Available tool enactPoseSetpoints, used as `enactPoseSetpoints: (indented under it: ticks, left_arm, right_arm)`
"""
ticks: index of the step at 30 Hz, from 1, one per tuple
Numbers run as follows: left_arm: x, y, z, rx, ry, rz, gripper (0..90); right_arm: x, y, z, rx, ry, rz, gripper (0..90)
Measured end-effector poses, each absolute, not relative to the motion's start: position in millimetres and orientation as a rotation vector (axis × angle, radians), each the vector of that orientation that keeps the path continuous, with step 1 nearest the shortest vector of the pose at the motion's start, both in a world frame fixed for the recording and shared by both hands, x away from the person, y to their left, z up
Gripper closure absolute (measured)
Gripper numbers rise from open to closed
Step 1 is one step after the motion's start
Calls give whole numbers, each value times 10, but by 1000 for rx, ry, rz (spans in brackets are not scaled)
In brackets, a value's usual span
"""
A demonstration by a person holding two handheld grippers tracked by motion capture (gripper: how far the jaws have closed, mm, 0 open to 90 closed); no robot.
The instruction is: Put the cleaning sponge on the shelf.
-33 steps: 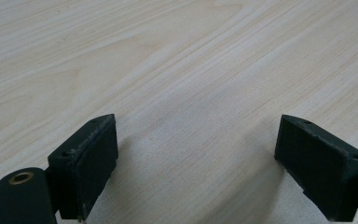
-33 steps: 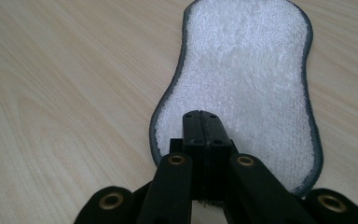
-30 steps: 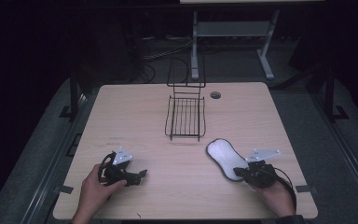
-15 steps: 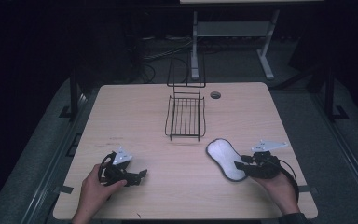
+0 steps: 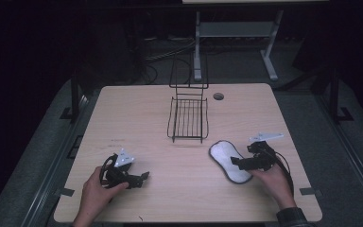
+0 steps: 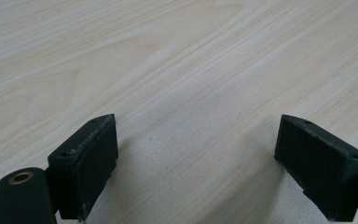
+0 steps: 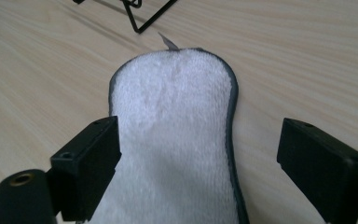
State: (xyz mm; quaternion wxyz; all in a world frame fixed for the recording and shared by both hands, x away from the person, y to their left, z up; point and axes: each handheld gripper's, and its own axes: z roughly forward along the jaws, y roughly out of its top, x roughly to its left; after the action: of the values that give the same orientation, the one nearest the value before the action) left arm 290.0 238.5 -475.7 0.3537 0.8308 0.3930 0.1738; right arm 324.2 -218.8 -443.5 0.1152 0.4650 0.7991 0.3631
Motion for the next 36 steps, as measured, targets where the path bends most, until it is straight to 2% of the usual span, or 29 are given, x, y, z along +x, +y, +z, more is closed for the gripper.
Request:
enactPoseSetpoints:
  ticks: [36]
  left_arm:
    - [2900,2383,-4758,2147,1017,450,124]
  right_arm:
    - [3391,-1863,-4677,1340,2456,931,101]
